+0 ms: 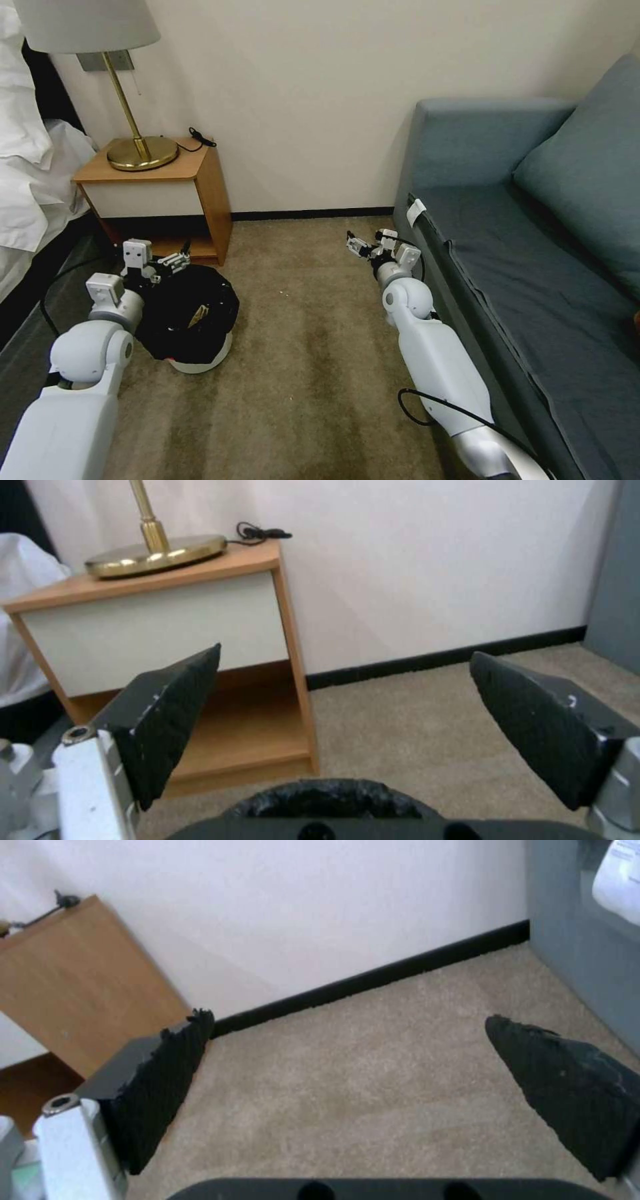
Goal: Pick up the trash bin, then pick up the garbage on the floor and place it into the trash bin.
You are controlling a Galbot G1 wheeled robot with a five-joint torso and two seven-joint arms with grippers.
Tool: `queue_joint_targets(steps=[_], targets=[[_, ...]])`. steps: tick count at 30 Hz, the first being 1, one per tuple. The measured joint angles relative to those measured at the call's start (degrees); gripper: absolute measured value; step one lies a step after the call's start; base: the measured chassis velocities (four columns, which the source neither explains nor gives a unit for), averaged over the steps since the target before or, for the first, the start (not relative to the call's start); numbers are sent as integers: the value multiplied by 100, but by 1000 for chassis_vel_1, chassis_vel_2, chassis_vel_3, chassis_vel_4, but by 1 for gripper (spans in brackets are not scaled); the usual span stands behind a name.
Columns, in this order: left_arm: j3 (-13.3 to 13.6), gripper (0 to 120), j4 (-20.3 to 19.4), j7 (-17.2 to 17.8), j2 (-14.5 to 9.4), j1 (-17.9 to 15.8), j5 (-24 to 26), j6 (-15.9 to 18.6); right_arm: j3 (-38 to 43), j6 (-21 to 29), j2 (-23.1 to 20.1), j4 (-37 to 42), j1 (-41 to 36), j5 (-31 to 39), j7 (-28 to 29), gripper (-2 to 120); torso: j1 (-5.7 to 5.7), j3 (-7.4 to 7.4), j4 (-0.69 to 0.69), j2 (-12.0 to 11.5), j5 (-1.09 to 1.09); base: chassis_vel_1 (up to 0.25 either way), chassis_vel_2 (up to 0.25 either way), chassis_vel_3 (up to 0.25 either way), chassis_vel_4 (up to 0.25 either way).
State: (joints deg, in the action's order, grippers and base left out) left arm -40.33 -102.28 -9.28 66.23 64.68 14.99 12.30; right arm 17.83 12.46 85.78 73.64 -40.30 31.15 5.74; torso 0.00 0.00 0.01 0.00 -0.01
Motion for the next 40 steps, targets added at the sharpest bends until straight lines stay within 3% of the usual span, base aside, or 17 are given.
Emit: queue_joint_targets(steps=[10,40], targets=[[331,100,105,-21,204,-80,-105,-49,539,-328,216,-470,-107,-247,-315,100,0,0,-2,0,1,0,0,0,0],[332,100,100,7,198,-83,-113,-36,521,-330,212,-467,-101,-234,-307,100,0,0,-1,0,1,0,0,0,0]])
